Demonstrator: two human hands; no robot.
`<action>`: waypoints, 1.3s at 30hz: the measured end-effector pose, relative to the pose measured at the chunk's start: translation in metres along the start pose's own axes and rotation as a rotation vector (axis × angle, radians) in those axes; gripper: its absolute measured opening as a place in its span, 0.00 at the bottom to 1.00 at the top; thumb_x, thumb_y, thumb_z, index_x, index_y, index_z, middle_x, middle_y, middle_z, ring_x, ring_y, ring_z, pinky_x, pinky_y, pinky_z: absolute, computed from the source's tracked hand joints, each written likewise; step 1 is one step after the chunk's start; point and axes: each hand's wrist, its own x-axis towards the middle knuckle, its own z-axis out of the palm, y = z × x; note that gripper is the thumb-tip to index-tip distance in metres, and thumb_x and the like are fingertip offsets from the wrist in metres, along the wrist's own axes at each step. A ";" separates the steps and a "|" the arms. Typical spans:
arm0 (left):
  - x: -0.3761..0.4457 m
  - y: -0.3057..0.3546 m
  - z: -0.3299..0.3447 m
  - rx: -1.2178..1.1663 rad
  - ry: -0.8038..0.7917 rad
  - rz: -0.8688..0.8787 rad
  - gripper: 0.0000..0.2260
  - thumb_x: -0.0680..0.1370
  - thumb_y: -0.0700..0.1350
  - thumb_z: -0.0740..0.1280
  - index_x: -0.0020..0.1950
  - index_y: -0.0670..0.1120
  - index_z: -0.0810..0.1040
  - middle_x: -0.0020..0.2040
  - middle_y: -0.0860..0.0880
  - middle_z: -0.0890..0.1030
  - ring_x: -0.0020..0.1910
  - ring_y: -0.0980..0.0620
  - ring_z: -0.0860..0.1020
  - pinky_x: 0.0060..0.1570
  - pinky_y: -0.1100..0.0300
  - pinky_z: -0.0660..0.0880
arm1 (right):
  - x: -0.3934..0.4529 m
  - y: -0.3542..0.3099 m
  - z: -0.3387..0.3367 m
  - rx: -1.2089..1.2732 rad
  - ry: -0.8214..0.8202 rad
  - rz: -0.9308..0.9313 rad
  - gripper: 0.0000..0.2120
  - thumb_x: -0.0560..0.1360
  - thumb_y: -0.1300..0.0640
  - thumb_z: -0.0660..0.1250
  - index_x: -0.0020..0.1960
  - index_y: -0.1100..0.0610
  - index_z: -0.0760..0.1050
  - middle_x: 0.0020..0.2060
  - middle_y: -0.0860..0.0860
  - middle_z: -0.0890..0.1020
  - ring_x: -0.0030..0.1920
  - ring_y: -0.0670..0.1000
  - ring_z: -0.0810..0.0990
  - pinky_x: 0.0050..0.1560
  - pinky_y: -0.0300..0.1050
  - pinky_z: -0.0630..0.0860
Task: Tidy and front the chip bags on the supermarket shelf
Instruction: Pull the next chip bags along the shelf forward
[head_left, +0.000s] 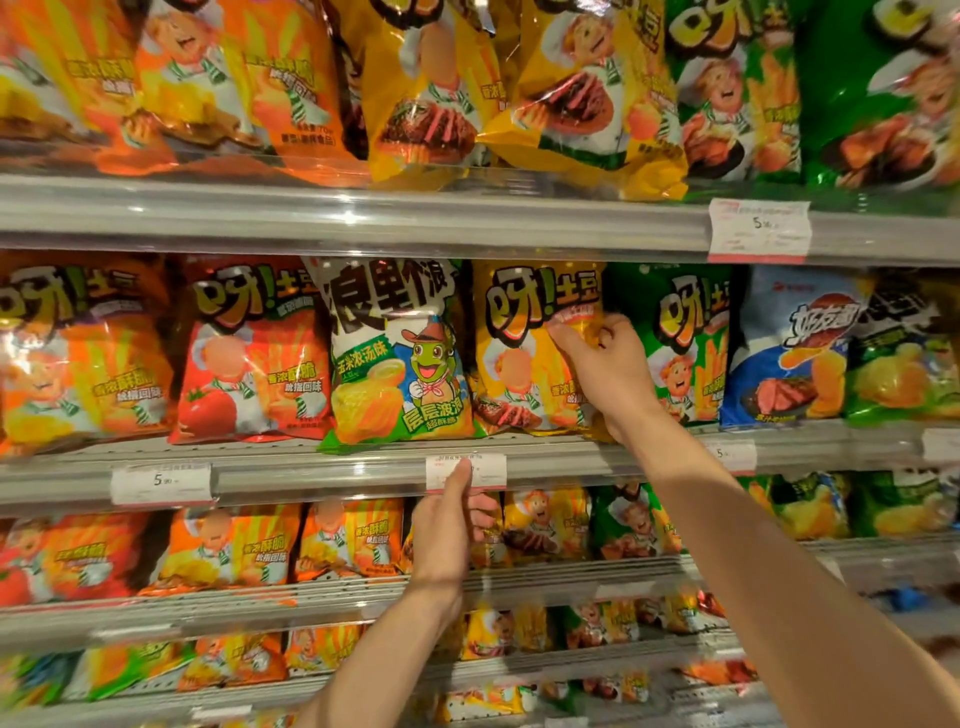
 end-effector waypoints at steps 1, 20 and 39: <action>0.000 0.000 0.001 0.010 0.008 0.007 0.21 0.81 0.54 0.67 0.38 0.38 0.82 0.31 0.47 0.81 0.30 0.53 0.75 0.33 0.61 0.70 | 0.000 -0.001 0.002 0.000 0.014 -0.035 0.29 0.73 0.46 0.76 0.67 0.53 0.68 0.54 0.47 0.82 0.54 0.49 0.82 0.60 0.54 0.80; 0.000 0.003 -0.001 0.034 0.008 0.012 0.21 0.81 0.54 0.68 0.37 0.38 0.82 0.29 0.48 0.79 0.28 0.55 0.74 0.30 0.66 0.70 | 0.003 0.014 0.002 0.019 -0.018 -0.093 0.26 0.74 0.47 0.75 0.66 0.52 0.66 0.52 0.45 0.81 0.53 0.45 0.83 0.61 0.55 0.80; -0.003 -0.023 -0.019 0.226 -0.098 0.193 0.10 0.82 0.49 0.68 0.49 0.43 0.81 0.44 0.45 0.84 0.42 0.49 0.80 0.48 0.51 0.77 | -0.115 0.066 -0.038 -0.530 -0.177 -0.330 0.37 0.79 0.34 0.59 0.82 0.48 0.54 0.81 0.46 0.59 0.80 0.46 0.56 0.78 0.48 0.59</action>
